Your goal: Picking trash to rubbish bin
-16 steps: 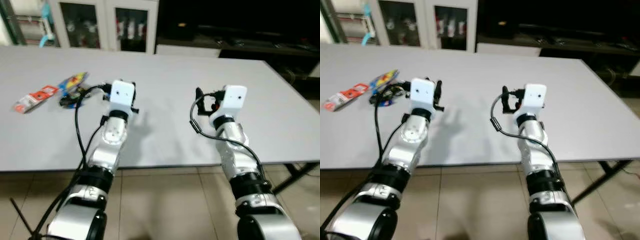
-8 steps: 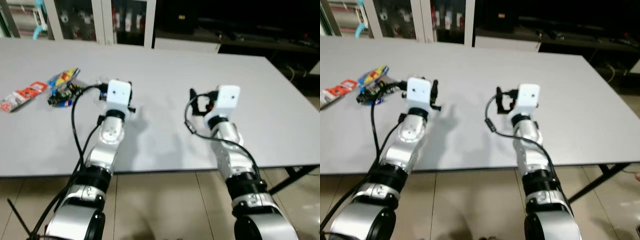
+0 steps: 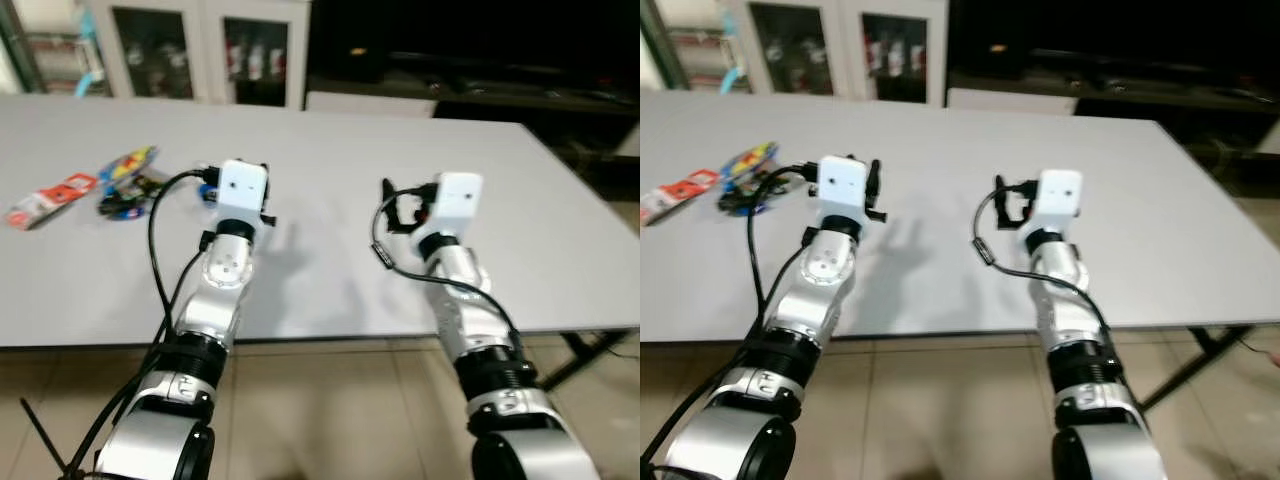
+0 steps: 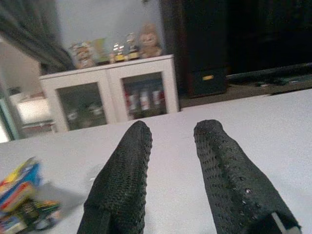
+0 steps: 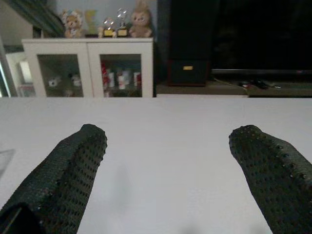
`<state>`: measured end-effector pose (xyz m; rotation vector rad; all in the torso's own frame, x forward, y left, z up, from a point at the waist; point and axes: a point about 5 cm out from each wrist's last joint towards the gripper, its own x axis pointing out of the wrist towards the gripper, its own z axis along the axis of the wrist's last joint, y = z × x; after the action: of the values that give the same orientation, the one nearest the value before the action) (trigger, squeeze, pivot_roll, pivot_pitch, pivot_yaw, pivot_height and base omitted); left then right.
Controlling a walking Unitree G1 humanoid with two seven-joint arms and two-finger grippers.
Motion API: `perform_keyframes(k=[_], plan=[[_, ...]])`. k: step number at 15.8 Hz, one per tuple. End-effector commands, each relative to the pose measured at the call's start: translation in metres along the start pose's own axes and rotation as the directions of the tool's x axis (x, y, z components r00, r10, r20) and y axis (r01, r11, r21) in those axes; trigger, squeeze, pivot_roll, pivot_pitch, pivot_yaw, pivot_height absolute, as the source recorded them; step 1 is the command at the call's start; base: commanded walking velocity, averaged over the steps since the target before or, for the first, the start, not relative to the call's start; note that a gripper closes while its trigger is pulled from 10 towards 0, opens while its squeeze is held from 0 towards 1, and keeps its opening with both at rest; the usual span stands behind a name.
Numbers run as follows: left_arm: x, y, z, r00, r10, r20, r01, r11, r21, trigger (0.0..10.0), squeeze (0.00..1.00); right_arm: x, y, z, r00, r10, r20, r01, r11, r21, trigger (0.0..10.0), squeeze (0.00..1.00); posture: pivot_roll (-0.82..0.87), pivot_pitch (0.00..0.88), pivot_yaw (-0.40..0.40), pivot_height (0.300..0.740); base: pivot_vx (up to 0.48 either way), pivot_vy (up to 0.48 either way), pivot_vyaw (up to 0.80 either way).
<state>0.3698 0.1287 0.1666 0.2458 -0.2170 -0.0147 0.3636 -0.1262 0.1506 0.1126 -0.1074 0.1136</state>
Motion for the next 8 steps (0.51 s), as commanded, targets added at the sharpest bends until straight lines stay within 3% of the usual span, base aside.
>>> perform_keyframes(k=[1,6,8], plan=[[0.0016,0.0048,0.0020,1.000,0.019,0.003,-0.019,1.000,0.013,10.0,0.00,0.0013,0.0039,0.0036,1.000,0.010,0.010,-0.010,1.000,0.009,10.0,0.00,-0.06,0.019,-0.114,0.740,0.334,0.000,0.00],[0.0014,0.0051,0.0027,1.000,0.020,0.006,-0.021,1.000,0.013,10.0,0.00,0.0010,0.0051,0.0025,1.000,0.017,0.005,-0.017,1.000,0.010,10.0,0.00,-0.06,0.019,-0.113,0.740,0.316,0.000,0.00],[0.0013,0.0051,0.0026,1.000,0.020,0.006,-0.020,1.000,0.013,10.0,0.00,0.0008,0.0055,0.0021,1.000,0.017,0.003,-0.017,1.000,0.010,10.0,0.00,-0.06,0.020,-0.113,0.740,0.000,0.000,0.00]])
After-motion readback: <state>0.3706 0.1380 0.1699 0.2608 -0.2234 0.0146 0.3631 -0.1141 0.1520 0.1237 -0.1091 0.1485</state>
